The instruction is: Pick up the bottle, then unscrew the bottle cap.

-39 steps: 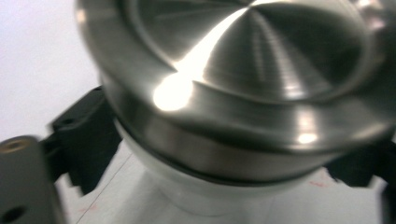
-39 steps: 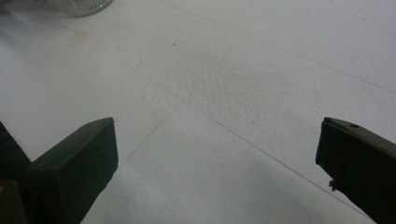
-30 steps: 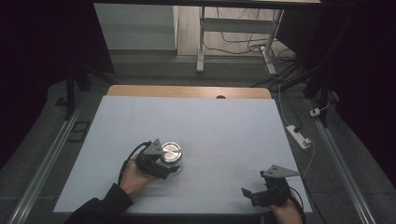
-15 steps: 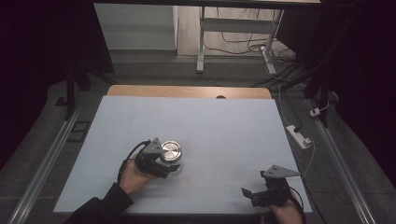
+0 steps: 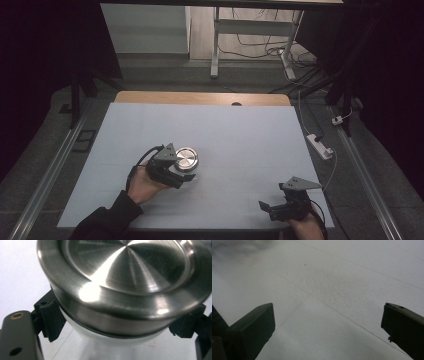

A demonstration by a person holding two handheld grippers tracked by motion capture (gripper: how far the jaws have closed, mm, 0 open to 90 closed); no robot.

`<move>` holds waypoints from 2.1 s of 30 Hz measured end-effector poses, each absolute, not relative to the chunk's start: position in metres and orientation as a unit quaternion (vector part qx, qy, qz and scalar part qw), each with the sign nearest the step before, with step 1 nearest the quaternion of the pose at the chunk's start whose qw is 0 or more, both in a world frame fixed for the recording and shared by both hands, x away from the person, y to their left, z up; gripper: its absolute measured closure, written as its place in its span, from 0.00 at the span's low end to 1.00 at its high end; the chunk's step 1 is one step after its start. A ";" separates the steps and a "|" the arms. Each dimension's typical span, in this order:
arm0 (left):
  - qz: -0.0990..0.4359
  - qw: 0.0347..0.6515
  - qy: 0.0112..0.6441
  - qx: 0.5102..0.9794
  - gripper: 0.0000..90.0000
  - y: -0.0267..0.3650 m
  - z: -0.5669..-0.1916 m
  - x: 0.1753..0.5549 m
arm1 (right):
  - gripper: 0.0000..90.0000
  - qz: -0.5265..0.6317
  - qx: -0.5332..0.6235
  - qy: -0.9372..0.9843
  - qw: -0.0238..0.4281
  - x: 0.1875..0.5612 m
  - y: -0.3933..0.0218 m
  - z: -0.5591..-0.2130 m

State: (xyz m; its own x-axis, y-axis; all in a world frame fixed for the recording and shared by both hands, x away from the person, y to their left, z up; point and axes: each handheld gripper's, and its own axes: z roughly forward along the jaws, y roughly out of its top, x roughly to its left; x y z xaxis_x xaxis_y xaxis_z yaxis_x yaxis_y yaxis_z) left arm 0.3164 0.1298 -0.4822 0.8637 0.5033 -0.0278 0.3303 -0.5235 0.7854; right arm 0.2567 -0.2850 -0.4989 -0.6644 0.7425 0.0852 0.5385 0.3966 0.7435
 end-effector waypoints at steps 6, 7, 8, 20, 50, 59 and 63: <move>0.105 0.430 0.236 0.865 0.17 0.126 -0.473 0.321 | 0.00 0.389 0.388 0.825 0.132 0.257 -0.285 -0.499; 0.105 0.431 0.234 0.865 0.17 0.125 -0.472 0.321 | 0.00 0.389 0.388 0.825 0.132 0.257 -0.285 -0.499; 0.106 0.431 0.232 0.866 0.17 0.125 -0.470 0.322 | 0.00 0.389 0.388 0.825 0.132 0.257 -0.285 -0.499; 0.106 0.434 0.212 0.869 0.17 0.110 -0.452 0.326 | 0.00 0.389 0.387 0.826 0.131 0.257 -0.285 -0.499; 0.103 0.438 0.209 0.868 0.17 0.110 -0.454 0.319 | 0.00 0.429 0.358 0.818 0.140 0.253 -0.267 -0.477; 0.102 0.439 0.210 0.868 0.17 0.110 -0.455 0.318 | 0.00 0.443 0.329 0.822 0.139 0.255 -0.251 -0.466; 0.103 0.438 0.207 0.869 0.17 0.110 -0.454 0.317 | 0.00 0.449 0.315 0.826 0.133 0.257 -0.241 -0.460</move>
State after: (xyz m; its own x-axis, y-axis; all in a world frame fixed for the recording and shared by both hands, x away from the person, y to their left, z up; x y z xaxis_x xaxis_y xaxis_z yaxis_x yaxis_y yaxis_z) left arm 0.3174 0.1100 -0.4542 0.8931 0.4498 -0.0033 0.2700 -0.5303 0.8037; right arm 0.2565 -0.2413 -0.4603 -0.7664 0.6393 0.0621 0.4001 0.3994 0.8249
